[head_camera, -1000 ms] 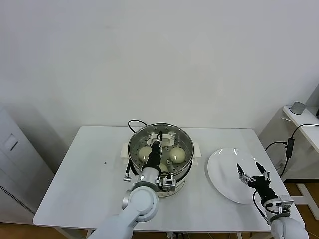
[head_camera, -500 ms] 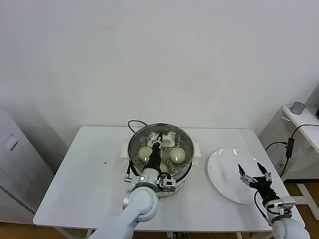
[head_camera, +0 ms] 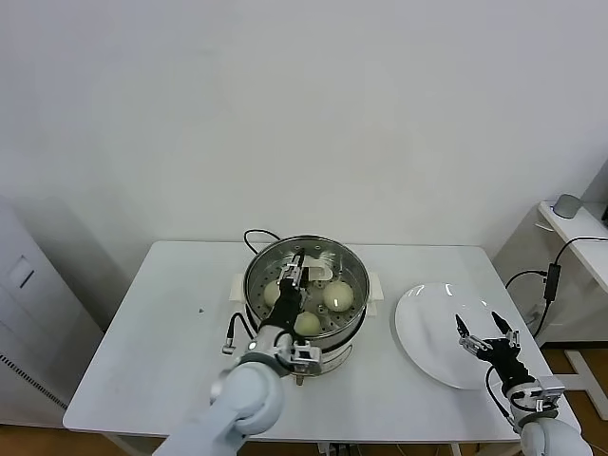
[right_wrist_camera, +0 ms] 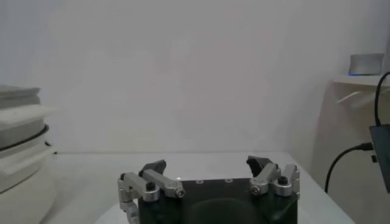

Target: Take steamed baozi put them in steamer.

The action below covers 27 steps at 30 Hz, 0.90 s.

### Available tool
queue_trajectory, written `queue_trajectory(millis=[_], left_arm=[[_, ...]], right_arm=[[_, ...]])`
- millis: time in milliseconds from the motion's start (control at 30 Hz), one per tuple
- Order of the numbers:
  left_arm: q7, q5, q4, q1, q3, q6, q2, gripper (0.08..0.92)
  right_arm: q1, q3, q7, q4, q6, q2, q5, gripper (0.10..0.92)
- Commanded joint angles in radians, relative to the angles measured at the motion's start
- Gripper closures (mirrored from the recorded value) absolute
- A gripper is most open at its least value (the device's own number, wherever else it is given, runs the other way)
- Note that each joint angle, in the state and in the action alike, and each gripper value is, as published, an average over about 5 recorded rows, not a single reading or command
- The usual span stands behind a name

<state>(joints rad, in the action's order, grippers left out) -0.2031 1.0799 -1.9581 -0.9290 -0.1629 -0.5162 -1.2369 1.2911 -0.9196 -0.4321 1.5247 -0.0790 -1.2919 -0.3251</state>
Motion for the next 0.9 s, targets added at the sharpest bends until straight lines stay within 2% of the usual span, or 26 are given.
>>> queue_trajectory(millis=[33,100,267,400,500,633,767,900], left_arm=[[-0.139,-0.768,-0.282,-0.096,0.177,0.162,0.098,0.409],[-0.119,-0.954,-0.297,-0.107,0.243,0.178,0.094,0.348],[0.063,-1.421,-0.341,-0.145,0.469,0.130,0.065,0.215],[0.153,-1.564,-0.313,-0.221,0.672,0.077,0.024,0.180],[0.179,-1.585,-0.249,-0.285,0.784,0.071,0.019,0.177],[0.194,-1.583,-0.142,-0.335,0.865,0.090,0.023,0.177],[0.152,-1.542,-0.065,-0.381,0.880,0.139,0.037,0.177],[0.142,-1.539,-0.038,-0.398,0.864,0.157,0.029,0.177]], right_arm=[[-0.006,0.008,0.003,0.005,0.007,0.000,-0.008,0.203],[-0.007,0.014,0.008,0.016,0.018,0.001,-0.021,0.203],[-0.006,0.042,0.038,0.046,0.040,-0.002,-0.067,0.203],[-0.011,0.063,0.068,0.060,0.046,-0.002,-0.061,0.203],[-0.016,0.065,0.073,0.060,0.041,-0.001,-0.049,0.203],[-0.023,0.064,0.092,0.064,0.045,-0.002,-0.046,0.203],[-0.023,0.057,0.095,0.076,0.058,-0.008,-0.032,0.203],[-0.017,0.042,0.087,0.089,0.066,-0.013,0.021,0.203]])
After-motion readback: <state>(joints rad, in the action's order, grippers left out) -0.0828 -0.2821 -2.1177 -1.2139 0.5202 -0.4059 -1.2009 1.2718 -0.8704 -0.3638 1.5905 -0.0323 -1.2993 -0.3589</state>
